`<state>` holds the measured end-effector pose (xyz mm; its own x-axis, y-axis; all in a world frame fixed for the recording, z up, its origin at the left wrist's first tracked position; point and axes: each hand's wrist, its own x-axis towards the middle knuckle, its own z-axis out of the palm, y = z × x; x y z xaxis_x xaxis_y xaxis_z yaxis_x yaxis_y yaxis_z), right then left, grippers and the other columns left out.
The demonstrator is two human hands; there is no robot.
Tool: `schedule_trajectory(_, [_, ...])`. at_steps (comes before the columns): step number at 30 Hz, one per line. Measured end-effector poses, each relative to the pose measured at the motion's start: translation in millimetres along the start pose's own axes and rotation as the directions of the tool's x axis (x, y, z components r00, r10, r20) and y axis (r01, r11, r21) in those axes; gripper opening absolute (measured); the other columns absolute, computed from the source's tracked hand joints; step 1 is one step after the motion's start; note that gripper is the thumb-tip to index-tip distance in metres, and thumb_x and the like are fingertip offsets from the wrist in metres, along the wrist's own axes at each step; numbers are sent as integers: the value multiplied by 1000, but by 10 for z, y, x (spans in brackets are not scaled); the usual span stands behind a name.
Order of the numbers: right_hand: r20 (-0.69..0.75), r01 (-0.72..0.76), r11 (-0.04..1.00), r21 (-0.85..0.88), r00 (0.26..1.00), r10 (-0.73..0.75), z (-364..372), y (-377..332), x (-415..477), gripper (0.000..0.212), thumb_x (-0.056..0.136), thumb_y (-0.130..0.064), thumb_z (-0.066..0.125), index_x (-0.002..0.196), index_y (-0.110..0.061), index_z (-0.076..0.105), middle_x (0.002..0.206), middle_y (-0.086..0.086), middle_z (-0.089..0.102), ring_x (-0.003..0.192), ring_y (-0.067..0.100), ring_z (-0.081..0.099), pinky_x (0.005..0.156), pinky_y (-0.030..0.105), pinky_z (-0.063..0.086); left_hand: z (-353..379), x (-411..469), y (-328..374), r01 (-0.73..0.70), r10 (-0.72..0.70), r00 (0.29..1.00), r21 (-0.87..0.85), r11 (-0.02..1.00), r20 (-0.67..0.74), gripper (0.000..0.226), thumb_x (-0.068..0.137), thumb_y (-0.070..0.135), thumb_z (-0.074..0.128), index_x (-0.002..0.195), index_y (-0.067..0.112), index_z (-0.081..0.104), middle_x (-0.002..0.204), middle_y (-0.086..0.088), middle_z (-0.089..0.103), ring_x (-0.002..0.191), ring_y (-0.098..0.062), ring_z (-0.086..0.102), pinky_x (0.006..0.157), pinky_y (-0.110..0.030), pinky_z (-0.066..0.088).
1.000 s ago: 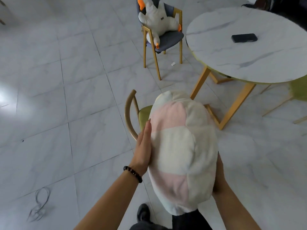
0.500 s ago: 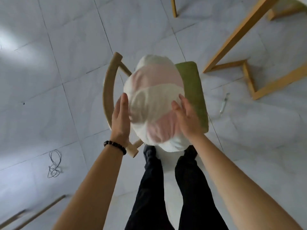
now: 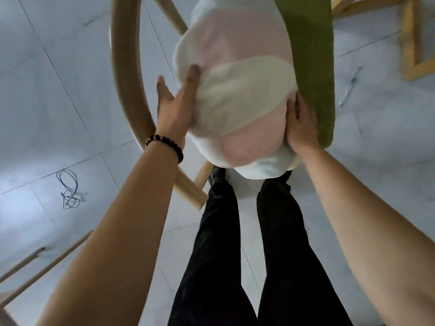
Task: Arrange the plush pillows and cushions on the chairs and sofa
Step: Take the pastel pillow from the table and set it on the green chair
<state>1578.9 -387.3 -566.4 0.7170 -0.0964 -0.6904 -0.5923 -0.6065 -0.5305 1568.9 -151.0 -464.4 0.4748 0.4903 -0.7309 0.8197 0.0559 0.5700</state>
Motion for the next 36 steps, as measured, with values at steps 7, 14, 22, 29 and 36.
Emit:
schedule_trajectory(7, [33, -4, 956, 293, 999, -6, 16, -237, -228, 54, 106, -51, 32, 157, -34, 28, 159, -7, 40, 143, 16, 41, 119, 41, 34, -105, -165, 256, -345, 436, 890, 430, 834, -134, 26, 102, 42, 49, 93, 17, 52, 75, 16, 54, 79, -16, 53, 69, -25, 37])
schedule_trajectory(14, [90, 23, 950, 311, 995, -53, 393, -335, -356, 52, 110, -43, 26, 158, -25, 28, 161, -3, 37, 146, 16, 36, 109, 17, 26, -228, -273, 204, -404, 521, 850, 545, 735, -74, 63, 101, 40, 50, 154, 11, 33, 158, -11, 39, 148, -24, 34, 117, -27, 27])
schedule_trajectory(22, [-59, 112, 953, 282, 993, -100, 365, -369, -413, 62, 105, -53, 33, 160, -25, 24, 164, 3, 28, 150, 17, 26, 116, 27, 21, 268, -104, 726, -608, 707, 540, 792, -48, 457, 57, 102, 45, 33, 152, 20, 41, 163, -15, 30, 153, -36, 21, 122, -58, 15])
schedule_trajectory(29, [49, 157, 981, 111, 985, -163, 622, -196, -322, 80, 90, -76, 20, 160, -39, 6, 170, 6, 11, 156, 23, 9, 126, 48, 10, 168, 721, 679, -512, 357, 687, 771, -380, 633, 64, 100, 62, 16, 157, 33, 22, 169, -10, 11, 156, -32, 9, 121, -63, 7])
schedule_trajectory(36, [67, 139, 985, 98, 987, -146, 571, -30, -600, 86, 92, -74, 29, 161, -32, 1, 170, 9, 2, 156, 29, 8, 125, 53, 15, -31, 545, 678, -513, 355, 680, 763, -395, 641, 67, 101, 64, 14, 159, 29, 17, 169, -16, 6, 155, -37, 5, 120, -68, 4])
